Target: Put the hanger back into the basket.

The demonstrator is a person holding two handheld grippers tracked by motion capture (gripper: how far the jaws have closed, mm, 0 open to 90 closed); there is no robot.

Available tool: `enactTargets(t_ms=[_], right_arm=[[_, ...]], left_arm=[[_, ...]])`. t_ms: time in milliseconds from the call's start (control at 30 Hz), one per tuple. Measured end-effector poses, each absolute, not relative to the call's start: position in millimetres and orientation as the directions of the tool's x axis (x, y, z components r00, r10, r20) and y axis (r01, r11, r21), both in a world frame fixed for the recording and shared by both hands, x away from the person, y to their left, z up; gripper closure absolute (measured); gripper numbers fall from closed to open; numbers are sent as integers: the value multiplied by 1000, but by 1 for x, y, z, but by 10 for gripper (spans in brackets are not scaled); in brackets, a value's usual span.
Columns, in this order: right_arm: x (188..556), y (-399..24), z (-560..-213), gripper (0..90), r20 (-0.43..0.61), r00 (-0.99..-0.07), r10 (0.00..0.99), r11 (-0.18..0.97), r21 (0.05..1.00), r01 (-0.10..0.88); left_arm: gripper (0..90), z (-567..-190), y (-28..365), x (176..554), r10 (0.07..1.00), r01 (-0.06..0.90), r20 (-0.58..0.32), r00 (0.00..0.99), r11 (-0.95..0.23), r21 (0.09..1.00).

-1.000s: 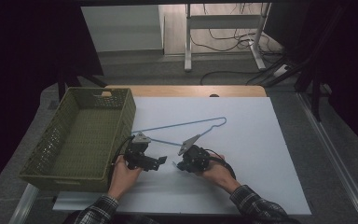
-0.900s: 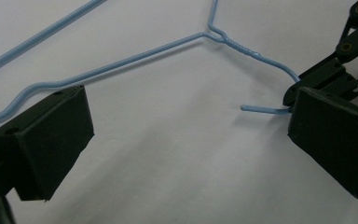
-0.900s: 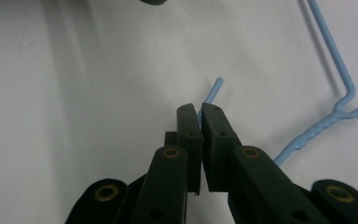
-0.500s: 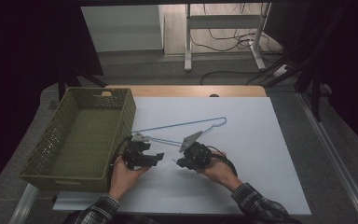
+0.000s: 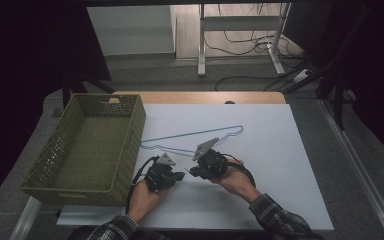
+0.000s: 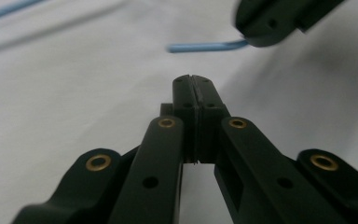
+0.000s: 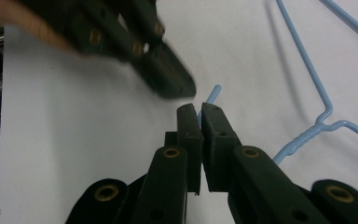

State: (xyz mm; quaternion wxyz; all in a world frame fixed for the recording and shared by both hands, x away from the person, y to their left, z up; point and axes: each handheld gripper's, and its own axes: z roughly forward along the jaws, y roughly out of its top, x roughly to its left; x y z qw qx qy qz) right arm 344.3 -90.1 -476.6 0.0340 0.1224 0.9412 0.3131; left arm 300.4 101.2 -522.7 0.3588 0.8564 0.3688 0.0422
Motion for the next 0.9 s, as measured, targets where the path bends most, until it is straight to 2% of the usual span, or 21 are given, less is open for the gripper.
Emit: enactTargets(t_ms=[67, 133, 333, 500, 667, 733, 800, 900], right_arm=[[345, -90, -476, 863, 9, -968, 249, 775, 598, 205], [344, -89, -475, 863, 13, -967, 253, 774, 598, 210], [344, -88, -472, 864, 13, -967, 254, 771, 601, 211], [344, -87, -471, 864, 12, -968, 251, 773, 599, 208], [344, -87, -472, 861, 16, -967, 252, 772, 599, 211], [345, -88, -472, 852, 26, -965, 259, 766, 603, 222], [346, -88, -472, 794, 29, -960, 279, 752, 615, 237], [352, -96, -463, 766, 31, -949, 313, 725, 638, 260]], left_arm=[[895, -526, 94, 299, 672, 588, -153, 725, -487, 646], [895, -529, 90, 299, 663, 582, -163, 730, -480, 656], [895, -532, 77, 297, 671, 541, -111, 733, -477, 693], [894, -535, 76, 305, 675, 553, -153, 722, -431, 713], [892, -534, 75, 306, 671, 548, -148, 726, -436, 714], [889, -534, 75, 306, 670, 548, -151, 727, -433, 716], [886, -534, 75, 306, 671, 548, -151, 726, -431, 717], [876, -534, 75, 306, 671, 545, -149, 727, -431, 719]])
